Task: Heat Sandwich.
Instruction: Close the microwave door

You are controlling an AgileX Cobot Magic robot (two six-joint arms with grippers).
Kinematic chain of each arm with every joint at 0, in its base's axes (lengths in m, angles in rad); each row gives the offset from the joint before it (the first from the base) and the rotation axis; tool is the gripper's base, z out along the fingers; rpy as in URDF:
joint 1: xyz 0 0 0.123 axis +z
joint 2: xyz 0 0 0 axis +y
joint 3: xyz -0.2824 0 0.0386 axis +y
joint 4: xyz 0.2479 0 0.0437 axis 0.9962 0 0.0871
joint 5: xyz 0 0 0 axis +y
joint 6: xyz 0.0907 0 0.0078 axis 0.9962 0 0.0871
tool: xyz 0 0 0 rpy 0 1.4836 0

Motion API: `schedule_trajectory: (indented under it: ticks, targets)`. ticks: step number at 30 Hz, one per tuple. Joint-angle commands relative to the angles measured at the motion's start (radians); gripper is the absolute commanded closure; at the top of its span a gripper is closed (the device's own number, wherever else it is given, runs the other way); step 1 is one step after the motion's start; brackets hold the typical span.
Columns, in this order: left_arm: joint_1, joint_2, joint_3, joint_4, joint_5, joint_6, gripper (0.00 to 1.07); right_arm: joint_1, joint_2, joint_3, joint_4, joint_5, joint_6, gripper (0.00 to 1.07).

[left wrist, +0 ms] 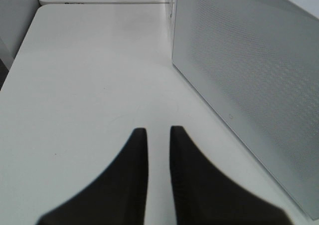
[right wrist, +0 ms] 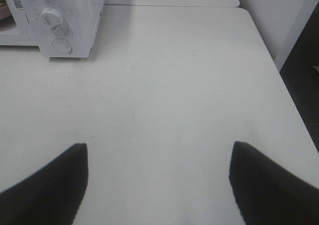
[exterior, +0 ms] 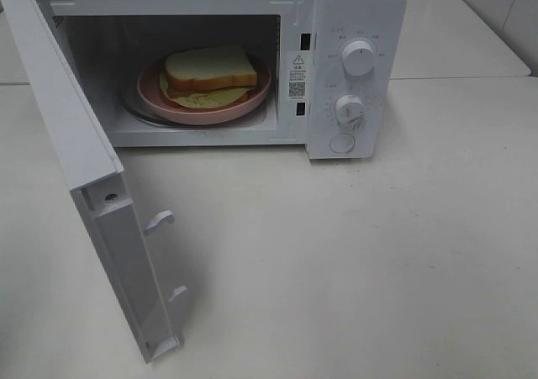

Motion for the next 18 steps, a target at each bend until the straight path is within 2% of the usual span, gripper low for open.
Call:
schedule_trajectory:
  ticks: [1,8,11,13,14,17,18]
  targets:
    - [0.001,0.057,-0.007,-0.015,-0.056,-0.001,1.07,-0.008,-0.028,0.001,-0.002,-0.004,0.007,0.32]
    - [0.001,0.148,0.025,-0.009,-0.176,0.002,1.07,-0.008,-0.028,0.001,-0.002,-0.004,0.006,0.32]
    - [0.001,0.195,0.102,-0.009,-0.357,0.002,1.07,-0.008,-0.028,0.001,-0.002,-0.004,0.006,0.32]
    - [0.001,0.202,0.12,-0.009,-0.398,0.002,1.07,-0.008,-0.028,0.001,-0.002,-0.004,0.006,0.32]
    - [0.001,0.22,0.162,-0.009,-0.498,0.002,1.07,-0.008,-0.028,0.001,-0.002,-0.004,0.006,0.32]
    - [0.001,0.236,0.199,-0.009,-0.585,0.002,1.07,-0.008,-0.028,0.001,-0.002,-0.004,0.006,0.32]
    - [0.001,0.256,0.236,-0.009,-0.678,0.002,1.07,-0.008,-0.028,0.001,-0.002,-0.004,0.006,0.32]
